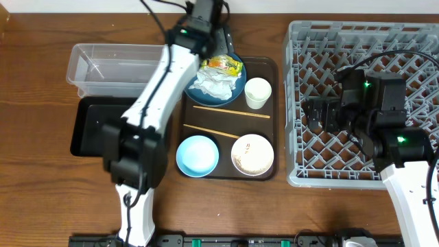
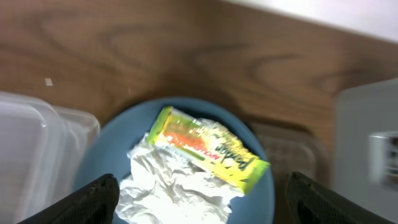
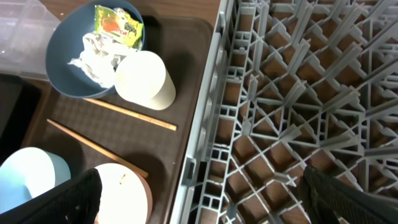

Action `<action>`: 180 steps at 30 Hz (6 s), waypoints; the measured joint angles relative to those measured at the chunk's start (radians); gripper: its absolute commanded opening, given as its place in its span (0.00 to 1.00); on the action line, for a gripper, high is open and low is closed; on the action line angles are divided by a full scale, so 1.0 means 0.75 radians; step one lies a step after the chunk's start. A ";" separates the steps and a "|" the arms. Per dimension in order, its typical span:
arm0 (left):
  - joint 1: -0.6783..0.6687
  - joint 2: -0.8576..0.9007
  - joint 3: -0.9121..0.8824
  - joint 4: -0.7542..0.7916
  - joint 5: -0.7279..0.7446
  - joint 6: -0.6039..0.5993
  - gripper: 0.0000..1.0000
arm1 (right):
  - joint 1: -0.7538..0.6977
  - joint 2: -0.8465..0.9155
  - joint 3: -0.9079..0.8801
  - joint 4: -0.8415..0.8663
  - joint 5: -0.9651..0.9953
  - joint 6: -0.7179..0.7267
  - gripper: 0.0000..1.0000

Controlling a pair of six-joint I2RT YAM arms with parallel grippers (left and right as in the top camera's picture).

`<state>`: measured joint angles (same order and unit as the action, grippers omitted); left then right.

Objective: Sort waste into correct bins and load items into the dishwasher rack
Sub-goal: 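Reach the left gripper to the blue plate and grasp the white tissue, then carry the tissue with the left gripper and drop it into the clear bin, then return the left gripper to the plate and grasp the yellow-green cake wrapper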

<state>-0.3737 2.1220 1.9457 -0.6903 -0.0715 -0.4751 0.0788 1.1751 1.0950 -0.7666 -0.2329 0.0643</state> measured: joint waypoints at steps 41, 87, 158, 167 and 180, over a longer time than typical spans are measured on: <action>-0.031 0.350 0.000 -0.052 -0.013 -0.308 0.06 | 0.000 0.000 0.000 -0.060 -0.004 0.000 0.99; 0.528 -0.079 -0.011 -0.167 -0.020 -0.023 0.45 | 0.000 0.000 0.000 -0.062 -0.004 0.000 0.99; -0.053 0.347 -0.026 -0.056 -0.054 -0.211 0.06 | 0.000 0.000 0.000 -0.105 -0.030 -0.001 0.99; -0.053 0.286 -0.030 -0.095 -0.053 -0.198 0.06 | 0.000 0.000 0.000 -0.104 -0.030 -0.001 0.99; -0.053 -0.074 -0.018 -0.101 -0.053 -0.148 0.65 | 0.000 0.000 0.000 -0.104 -0.030 -0.001 0.99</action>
<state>-0.4133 2.0666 1.9324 -0.7662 -0.1116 -0.5858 0.0788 1.1751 1.0950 -0.8448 -0.2554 0.0639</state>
